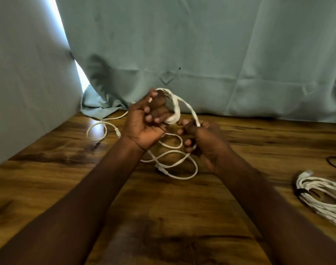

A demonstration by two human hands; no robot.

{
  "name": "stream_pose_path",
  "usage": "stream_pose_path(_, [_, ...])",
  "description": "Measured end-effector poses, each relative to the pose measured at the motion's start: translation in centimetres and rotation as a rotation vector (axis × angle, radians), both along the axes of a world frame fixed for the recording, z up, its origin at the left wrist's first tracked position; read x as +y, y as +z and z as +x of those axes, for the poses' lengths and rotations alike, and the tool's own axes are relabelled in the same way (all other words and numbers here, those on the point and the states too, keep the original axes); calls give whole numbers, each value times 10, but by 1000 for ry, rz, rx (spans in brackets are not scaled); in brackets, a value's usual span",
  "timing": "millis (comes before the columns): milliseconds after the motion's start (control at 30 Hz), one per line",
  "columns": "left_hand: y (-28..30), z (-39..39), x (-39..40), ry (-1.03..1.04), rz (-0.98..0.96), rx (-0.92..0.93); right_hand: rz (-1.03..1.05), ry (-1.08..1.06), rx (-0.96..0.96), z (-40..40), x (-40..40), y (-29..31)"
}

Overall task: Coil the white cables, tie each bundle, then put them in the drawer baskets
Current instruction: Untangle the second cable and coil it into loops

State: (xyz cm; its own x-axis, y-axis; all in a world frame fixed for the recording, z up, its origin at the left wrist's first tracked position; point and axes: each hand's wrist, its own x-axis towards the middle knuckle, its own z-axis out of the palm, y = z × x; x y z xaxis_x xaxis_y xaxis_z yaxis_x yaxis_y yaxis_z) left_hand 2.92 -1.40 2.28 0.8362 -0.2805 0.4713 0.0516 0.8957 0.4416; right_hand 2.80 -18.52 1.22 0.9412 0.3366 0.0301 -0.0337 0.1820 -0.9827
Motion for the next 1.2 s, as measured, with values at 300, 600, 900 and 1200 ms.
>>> stream_pose_path(300, [15, 1, 47, 440, -439, 158, -242, 357, -39, -31, 24, -11])
stream_pose_path(600, [-6, 8, 5, 884, 863, -52, -492, 506, -100, -35, 21, -8])
stream_pose_path(900, [-32, 8, 15, 1029, 1370, -236, -201, 544, 11, -5, -16, 13])
stream_pose_path(1200, [-14, -4, 9, 223, 893, 83, 298, 99, -78, 25, -39, 20])
